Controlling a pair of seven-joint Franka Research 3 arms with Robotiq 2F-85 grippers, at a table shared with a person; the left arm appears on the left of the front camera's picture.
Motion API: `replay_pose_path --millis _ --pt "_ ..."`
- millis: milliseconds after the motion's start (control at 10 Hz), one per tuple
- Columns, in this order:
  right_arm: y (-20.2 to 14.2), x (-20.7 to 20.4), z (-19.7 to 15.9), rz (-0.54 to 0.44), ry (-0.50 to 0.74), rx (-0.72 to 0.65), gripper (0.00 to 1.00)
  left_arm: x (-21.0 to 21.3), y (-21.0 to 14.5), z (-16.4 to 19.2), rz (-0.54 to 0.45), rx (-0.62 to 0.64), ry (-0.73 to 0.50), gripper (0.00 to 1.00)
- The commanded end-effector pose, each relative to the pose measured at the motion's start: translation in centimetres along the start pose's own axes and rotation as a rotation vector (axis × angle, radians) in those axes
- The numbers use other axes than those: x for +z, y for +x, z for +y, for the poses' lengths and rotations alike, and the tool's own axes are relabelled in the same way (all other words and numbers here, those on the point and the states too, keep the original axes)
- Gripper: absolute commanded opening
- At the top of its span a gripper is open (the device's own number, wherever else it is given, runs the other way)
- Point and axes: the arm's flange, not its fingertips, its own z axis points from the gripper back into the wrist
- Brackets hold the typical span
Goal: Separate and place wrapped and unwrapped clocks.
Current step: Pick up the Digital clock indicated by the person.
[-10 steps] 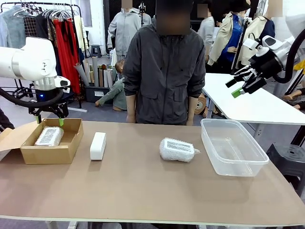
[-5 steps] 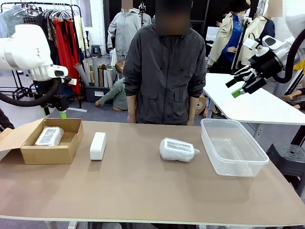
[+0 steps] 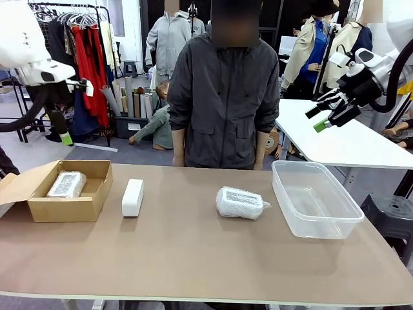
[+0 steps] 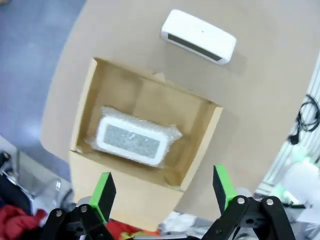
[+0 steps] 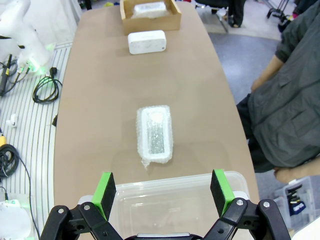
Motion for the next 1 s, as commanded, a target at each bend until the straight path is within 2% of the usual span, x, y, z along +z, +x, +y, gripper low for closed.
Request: replay_pose_path --millis 0,100,400,800,900 --pt "0.2 0.0 0.0 -0.001 0.001 0.005 1.00 1.0 -0.6 -0.4 -0.205 -0.185 0.025 1.00" --pt "0.2 0.0 0.0 -0.001 0.001 0.005 1.00 1.9 -0.5 -0.5 -0.305 -0.254 0.030 1.00" --pt "0.2 0.0 0.0 -0.001 0.001 0.005 1.00 3.6 -1.1 -0.5 -0.480 -0.398 0.034 1.00" --pt "0.2 0.0 0.0 -0.001 0.001 0.005 1.00 4.9 -2.6 0.5 -0.605 -0.485 -0.088 1.00" --pt "0.2 0.0 0.0 -0.001 0.001 0.005 1.00 4.7 -2.9 1.1 -0.615 -0.462 -0.127 1.00"
